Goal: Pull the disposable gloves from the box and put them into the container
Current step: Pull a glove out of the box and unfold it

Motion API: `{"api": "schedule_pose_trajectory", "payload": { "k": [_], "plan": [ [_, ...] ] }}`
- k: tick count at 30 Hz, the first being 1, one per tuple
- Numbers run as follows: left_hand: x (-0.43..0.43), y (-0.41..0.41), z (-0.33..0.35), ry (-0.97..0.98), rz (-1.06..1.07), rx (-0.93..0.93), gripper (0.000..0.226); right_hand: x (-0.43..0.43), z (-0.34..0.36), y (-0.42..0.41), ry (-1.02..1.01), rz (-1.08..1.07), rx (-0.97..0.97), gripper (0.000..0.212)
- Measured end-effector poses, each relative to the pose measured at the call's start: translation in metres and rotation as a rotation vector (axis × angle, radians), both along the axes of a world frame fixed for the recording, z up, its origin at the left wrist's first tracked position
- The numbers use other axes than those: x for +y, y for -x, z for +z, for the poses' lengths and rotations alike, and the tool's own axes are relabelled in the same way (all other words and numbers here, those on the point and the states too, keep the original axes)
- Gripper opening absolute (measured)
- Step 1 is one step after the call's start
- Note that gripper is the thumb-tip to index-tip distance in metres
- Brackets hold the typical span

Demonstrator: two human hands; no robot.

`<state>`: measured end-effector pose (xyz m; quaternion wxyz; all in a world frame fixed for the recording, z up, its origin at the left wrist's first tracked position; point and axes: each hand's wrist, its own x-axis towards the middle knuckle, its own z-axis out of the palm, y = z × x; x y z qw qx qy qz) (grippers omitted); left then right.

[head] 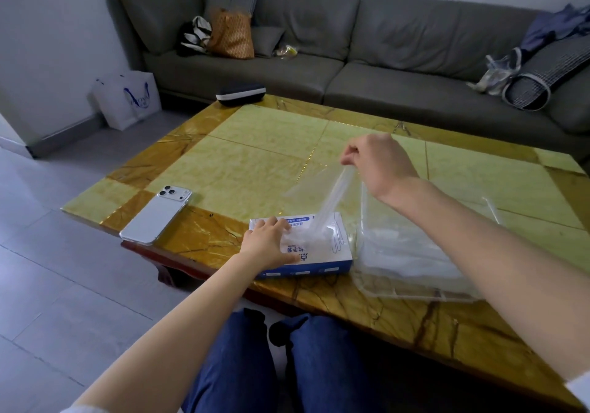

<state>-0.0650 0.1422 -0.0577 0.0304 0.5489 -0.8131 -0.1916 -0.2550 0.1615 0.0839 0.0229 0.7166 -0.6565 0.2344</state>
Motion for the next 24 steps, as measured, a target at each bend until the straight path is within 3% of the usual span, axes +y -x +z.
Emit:
{"api": "schedule_pose_trajectory", "payload": {
  "k": [8,13,16,19,24],
  "plan": [
    [-0.002,0.002,0.015,-0.095,-0.010,0.007,0.064,0.018,0.030,0.035,0.174,-0.151,-0.031,0.015],
    [-0.006,0.019,0.067,0.088,0.096,0.367,0.047,0.034,0.027,0.043,0.064,-0.112,0.189,0.025],
    [0.002,0.042,0.107,0.185,0.000,0.563,0.046,0.041,0.024,0.040,-0.004,-0.074,0.231,0.032],
    [0.013,0.064,0.134,0.132,-0.211,0.561,0.053,0.046,0.019,0.037,-0.067,0.050,0.117,0.028],
    [0.015,0.078,0.147,0.183,-0.273,0.604,0.023,0.050,0.014,0.040,-0.047,0.169,-0.171,0.017]
  ]
}}
